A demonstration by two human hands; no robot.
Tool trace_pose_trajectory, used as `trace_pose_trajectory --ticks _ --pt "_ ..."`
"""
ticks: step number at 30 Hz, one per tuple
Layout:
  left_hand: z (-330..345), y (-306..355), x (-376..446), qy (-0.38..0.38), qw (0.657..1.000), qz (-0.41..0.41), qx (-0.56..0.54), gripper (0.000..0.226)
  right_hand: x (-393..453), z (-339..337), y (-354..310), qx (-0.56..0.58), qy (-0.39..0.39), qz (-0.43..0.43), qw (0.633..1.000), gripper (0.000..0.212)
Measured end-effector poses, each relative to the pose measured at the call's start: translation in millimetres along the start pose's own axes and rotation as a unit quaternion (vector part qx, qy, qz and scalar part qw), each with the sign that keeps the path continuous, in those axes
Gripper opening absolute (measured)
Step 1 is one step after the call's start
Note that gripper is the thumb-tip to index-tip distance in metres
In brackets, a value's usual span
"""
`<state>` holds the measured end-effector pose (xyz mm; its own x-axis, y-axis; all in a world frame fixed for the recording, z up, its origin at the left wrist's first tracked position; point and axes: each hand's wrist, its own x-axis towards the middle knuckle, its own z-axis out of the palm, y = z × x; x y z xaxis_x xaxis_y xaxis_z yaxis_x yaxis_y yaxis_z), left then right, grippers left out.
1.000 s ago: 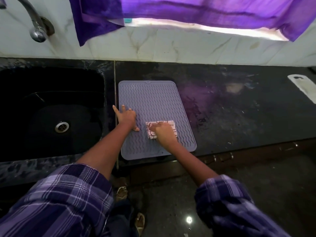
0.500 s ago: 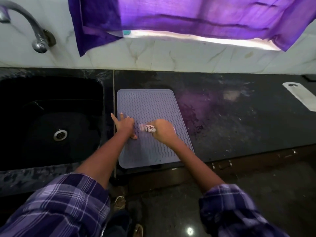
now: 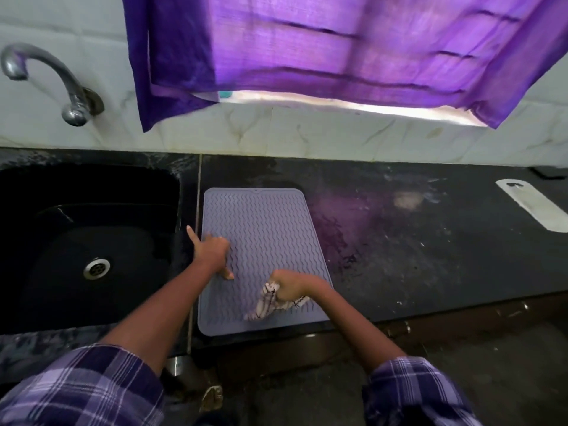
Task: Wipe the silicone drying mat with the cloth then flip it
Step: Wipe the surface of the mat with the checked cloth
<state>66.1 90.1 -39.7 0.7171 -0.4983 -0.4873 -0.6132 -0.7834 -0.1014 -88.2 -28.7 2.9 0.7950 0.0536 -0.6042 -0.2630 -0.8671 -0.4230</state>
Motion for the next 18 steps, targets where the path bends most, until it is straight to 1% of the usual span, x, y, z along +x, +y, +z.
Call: trace_pose_trajectory --ticks 2,4,7,9,11,13,15,17,18 --pt "-14.2 -1.9 9.8 0.013 0.999 -0.004 0.029 0.075 10.7 -28.0 11.1 0.063 0.032 0.003 0.998 0.016" --pt "-31.1 -3.7 22.5 0.042 0.998 -0.003 0.049 0.065 23.8 -57.7 23.6 0.079 0.087 0.025 0.993 0.019" --pt "-46.5 -3.7 44.7 0.085 0.995 0.001 0.043 0.049 42.7 -97.2 39.0 0.046 0.192 0.086 0.976 0.017" --pt "-54.7 1.4 58.9 0.097 0.995 0.013 0.017 0.047 54.9 -117.9 48.4 -0.015 0.262 0.129 0.956 0.015" --pt "-61.9 9.3 72.5 0.083 0.996 0.032 0.009 0.051 71.6 -134.1 56.2 -0.074 0.323 0.149 0.932 0.019" --pt "-69.4 16.6 87.1 0.074 0.996 0.049 0.029 0.061 96.4 -147.0 62.1 -0.103 0.353 0.142 0.919 0.029" --pt "-73.8 19.8 101.3 0.074 0.995 0.058 0.045 0.076 124.9 -156.8 62.7 -0.133 0.348 0.136 0.918 0.036" --pt "-75.4 19.3 113.7 0.070 0.994 0.061 0.059 0.087 154.7 -159.2 59.8 -0.178 0.329 0.122 0.919 0.033" --pt "-75.9 18.2 119.1 0.064 0.994 0.062 0.066 0.089 168.3 -157.3 57.8 -0.204 0.323 0.118 0.917 0.031"
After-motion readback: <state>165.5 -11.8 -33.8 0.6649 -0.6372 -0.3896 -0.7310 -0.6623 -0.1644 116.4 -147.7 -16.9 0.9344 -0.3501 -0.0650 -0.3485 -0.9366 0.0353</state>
